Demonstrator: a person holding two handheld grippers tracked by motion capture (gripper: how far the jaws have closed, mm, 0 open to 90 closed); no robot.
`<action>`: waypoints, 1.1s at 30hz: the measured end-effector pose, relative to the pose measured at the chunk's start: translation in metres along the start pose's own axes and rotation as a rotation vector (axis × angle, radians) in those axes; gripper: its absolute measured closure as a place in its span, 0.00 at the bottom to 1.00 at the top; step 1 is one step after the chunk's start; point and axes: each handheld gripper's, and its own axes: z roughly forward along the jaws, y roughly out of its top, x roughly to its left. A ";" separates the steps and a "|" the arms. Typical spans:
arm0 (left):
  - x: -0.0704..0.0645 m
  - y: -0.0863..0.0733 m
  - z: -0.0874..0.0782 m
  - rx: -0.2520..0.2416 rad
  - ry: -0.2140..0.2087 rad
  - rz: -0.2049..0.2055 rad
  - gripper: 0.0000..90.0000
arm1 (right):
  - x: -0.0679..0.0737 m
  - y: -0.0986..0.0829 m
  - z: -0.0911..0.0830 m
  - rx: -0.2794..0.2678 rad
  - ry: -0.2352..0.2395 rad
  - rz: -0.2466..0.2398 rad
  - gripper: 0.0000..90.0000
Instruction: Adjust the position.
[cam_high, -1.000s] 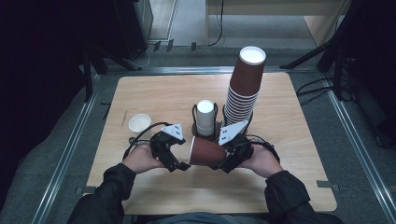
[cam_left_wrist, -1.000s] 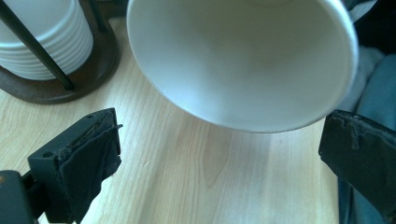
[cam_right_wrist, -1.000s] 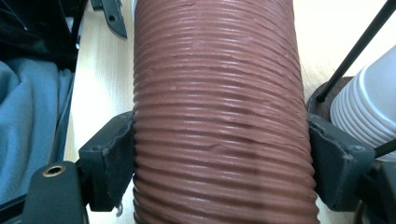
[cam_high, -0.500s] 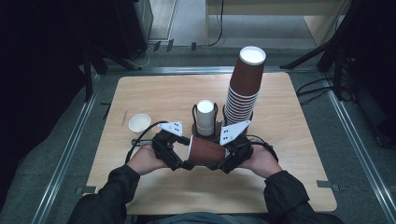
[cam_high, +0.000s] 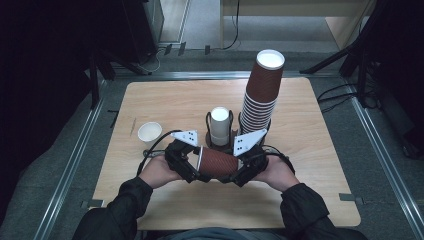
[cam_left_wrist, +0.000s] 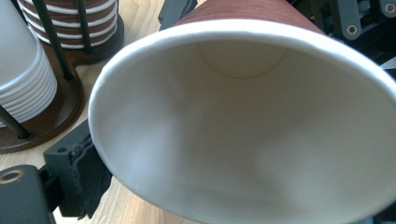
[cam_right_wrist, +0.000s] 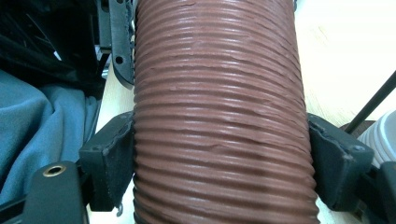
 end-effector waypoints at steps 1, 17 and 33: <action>-0.001 0.000 0.000 0.007 0.005 0.003 0.06 | 0.000 0.000 0.000 0.006 0.004 -0.002 0.22; -0.003 0.004 -0.004 0.041 0.039 0.024 0.08 | -0.001 0.000 0.002 0.048 0.006 0.039 0.17; 0.001 0.001 -0.021 0.099 0.115 0.063 0.08 | -0.008 -0.009 0.000 0.121 -0.019 0.094 0.17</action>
